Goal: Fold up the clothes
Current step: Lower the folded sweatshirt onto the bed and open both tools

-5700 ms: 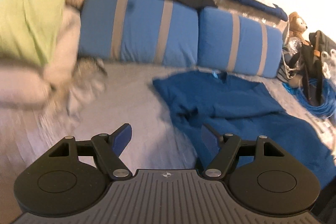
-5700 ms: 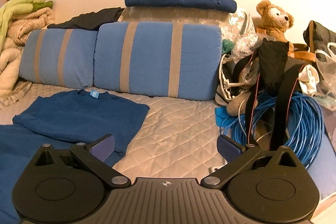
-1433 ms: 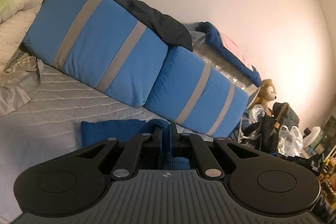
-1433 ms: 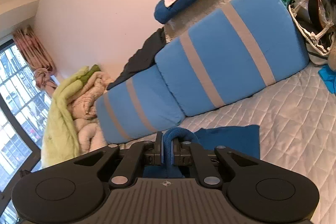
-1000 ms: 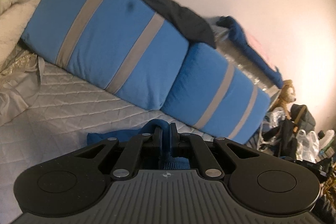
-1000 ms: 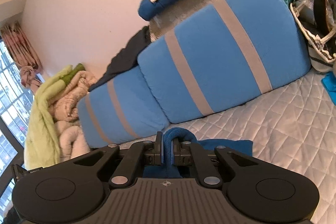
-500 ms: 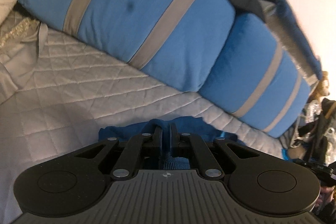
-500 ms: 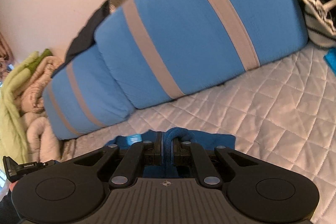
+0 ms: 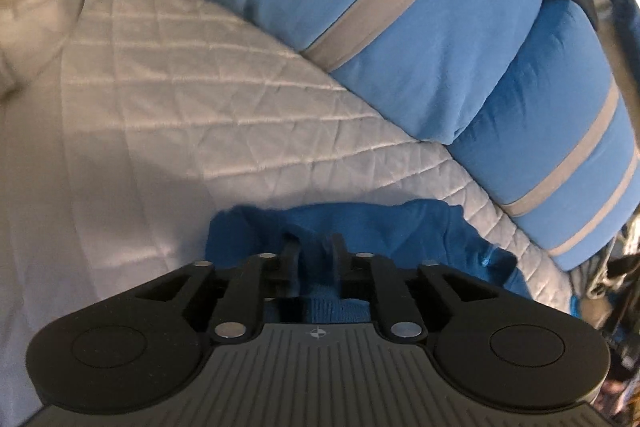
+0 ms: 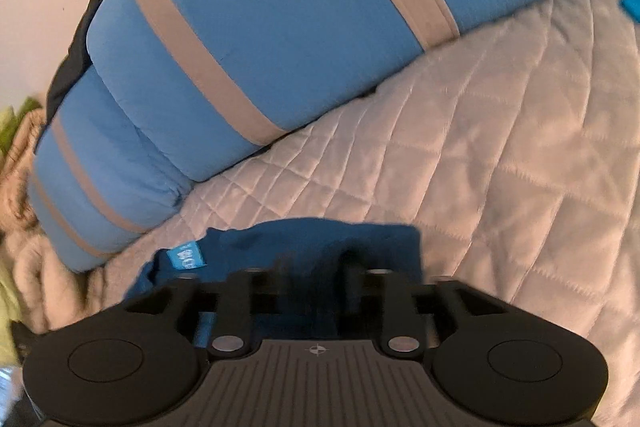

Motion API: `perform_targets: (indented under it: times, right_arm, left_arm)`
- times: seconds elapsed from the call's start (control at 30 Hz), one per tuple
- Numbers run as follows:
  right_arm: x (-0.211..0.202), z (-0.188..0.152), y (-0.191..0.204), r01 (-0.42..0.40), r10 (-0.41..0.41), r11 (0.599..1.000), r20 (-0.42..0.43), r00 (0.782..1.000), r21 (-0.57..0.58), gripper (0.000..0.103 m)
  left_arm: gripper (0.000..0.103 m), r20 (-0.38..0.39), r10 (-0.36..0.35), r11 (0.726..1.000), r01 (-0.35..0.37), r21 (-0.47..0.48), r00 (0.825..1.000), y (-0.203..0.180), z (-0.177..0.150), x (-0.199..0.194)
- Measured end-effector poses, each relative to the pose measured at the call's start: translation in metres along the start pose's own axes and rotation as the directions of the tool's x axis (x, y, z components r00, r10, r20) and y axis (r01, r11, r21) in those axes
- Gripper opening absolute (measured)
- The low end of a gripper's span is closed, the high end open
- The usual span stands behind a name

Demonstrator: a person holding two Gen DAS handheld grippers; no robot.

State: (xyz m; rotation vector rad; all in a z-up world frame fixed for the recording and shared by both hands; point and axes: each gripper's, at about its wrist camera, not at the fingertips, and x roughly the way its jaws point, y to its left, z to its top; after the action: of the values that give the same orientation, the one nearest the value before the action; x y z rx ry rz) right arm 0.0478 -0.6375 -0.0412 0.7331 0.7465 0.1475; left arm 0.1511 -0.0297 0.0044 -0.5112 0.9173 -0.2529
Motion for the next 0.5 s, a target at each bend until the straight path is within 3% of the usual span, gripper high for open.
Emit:
perform_targets:
  times: [0.07, 0.13, 0.33, 0.5]
  right_arm:
    - [-0.003, -0.003, -0.001, -0.028, 0.028, 0.999, -0.007, 1.000, 0.020, 0.070]
    - [-0.007, -0.006, 0.001, -0.039, 0.039, 0.999, -0.022, 0.999, 0.015, 0.075]
    - [-0.020, -0.020, 0.009, -0.066, 0.066, 0.998, -0.103, 0.992, 0.005, 0.075]
    - [-0.025, -0.035, 0.010, -0.060, 0.061, 0.998, -0.147, 0.987, 0.012, 0.065]
  left_arm:
    - [0.044, -0.007, -0.025, 1.000, 0.025, -0.015, 1.000, 0.001, -0.004, -0.003]
    - [0.045, -0.023, -0.041, 0.999, 0.040, -0.027, 0.999, 0.001, -0.009, -0.008]
    - [0.044, -0.094, -0.088, 0.996, 0.084, -0.043, 0.992, 0.005, -0.030, -0.018]
    - [0.042, -0.112, -0.082, 0.996, 0.080, -0.028, 0.990, 0.004, -0.040, -0.024]
